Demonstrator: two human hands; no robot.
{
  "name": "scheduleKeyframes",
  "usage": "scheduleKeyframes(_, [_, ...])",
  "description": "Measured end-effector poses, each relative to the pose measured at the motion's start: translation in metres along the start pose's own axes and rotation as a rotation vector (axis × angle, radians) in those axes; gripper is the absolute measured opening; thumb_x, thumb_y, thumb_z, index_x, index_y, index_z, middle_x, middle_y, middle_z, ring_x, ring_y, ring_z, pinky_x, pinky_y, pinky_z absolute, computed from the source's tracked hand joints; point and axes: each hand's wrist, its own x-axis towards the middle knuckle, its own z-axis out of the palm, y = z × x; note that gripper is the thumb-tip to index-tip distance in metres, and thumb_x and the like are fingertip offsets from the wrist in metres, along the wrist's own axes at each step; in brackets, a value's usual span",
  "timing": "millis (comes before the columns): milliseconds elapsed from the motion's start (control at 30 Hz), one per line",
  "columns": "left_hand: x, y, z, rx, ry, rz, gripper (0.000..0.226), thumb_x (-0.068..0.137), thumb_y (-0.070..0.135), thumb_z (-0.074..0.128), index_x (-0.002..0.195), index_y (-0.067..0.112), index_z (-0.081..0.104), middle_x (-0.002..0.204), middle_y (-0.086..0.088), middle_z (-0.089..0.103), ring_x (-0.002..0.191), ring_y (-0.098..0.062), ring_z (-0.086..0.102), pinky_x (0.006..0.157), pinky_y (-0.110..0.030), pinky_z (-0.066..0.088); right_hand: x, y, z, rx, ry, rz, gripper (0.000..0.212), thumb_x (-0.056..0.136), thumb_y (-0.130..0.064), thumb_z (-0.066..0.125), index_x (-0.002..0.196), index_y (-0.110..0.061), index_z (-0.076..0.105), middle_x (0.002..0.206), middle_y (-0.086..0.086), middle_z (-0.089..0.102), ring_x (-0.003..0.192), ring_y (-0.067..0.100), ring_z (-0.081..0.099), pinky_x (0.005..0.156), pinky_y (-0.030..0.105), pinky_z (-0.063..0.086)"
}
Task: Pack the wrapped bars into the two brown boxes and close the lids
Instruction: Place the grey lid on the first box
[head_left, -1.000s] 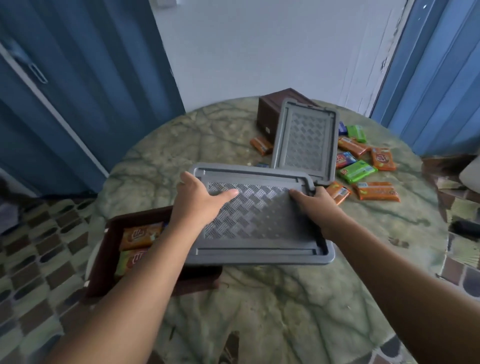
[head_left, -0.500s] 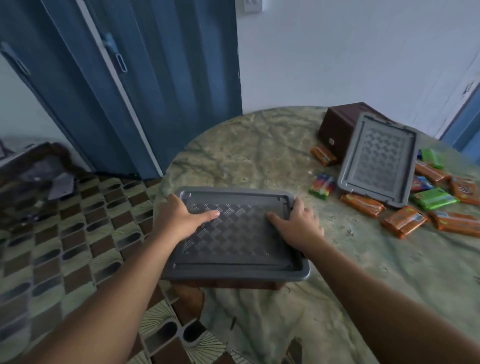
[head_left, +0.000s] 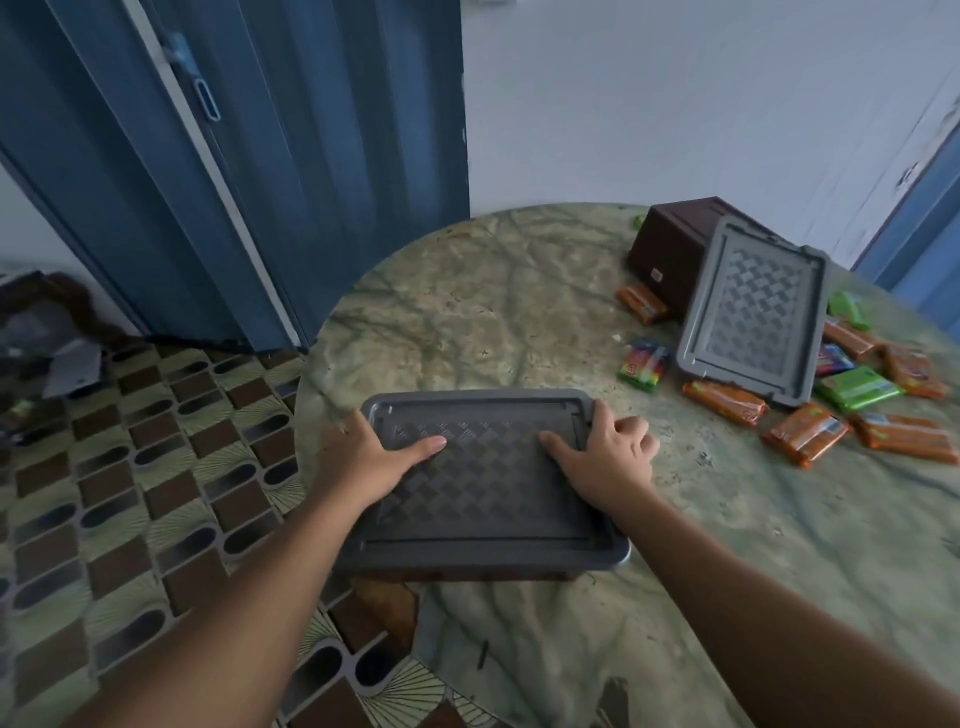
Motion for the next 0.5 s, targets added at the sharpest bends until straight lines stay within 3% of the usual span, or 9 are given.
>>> scheduleKeyframes(100, [0.000,-0.003,0.000,-0.074,0.012,0.044,0.140,0.052,0.096,0.066,0.158,0.020,0.017,0.159,-0.011,0.036,0.141,-0.033,0.043,0.106,-0.049,0.045,0.005,0.002,0.000,0.067,-0.030,0.021,0.090,0.083,-0.077,0.060,0.154,-0.037,0.023,0.142,0.011,0.031,0.132,0.038,0.034,0.106,0.051,0.039])
scheduleKeyframes(200, [-0.004,-0.008,0.005,-0.101,0.055,0.064,0.136,0.048,0.101,0.062,0.154,0.025,0.023,0.151,-0.009,0.046,0.134,-0.032,0.051,0.100,-0.048,0.049,0.004,0.007,0.001,0.235,-0.083,0.036,0.099,0.079,-0.078,0.065,0.157,-0.042,0.017,0.142,0.009,0.039,0.120,0.032,0.052,0.099,0.049,0.051])
scheduleKeyframes(367, [-0.009,-0.008,0.008,-0.094,0.126,0.074,0.125,0.051,0.097,0.066,0.146,0.021,0.036,0.135,-0.009,0.058,0.120,-0.031,0.059,0.084,-0.039,0.049,-0.005,0.010,0.004,0.174,-0.054,0.007,0.099,0.082,-0.081,0.059,0.159,-0.039,0.013,0.136,0.003,0.057,0.109,0.027,0.062,0.086,0.044,0.058])
scheduleKeyframes(433, [-0.010,-0.006,0.009,-0.103,0.150,0.069,0.127,0.050,0.095,0.068,0.146,0.019,0.036,0.135,-0.010,0.058,0.120,-0.030,0.059,0.085,-0.040,0.050,-0.006,0.010,0.004,0.156,-0.038,0.007,0.098,0.083,-0.081,0.058,0.160,-0.038,0.014,0.135,0.003,0.059,0.105,0.026,0.062,0.085,0.043,0.058])
scheduleKeyframes(500, [-0.011,-0.005,0.010,-0.122,0.171,0.052,0.140,0.050,0.092,0.073,0.157,0.017,0.022,0.148,-0.012,0.049,0.132,-0.032,0.052,0.094,-0.045,0.049,-0.006,0.010,0.003,0.164,-0.038,0.011,0.099,0.082,-0.081,0.059,0.160,-0.038,0.015,0.135,0.003,0.059,0.105,0.026,0.063,0.087,0.046,0.058])
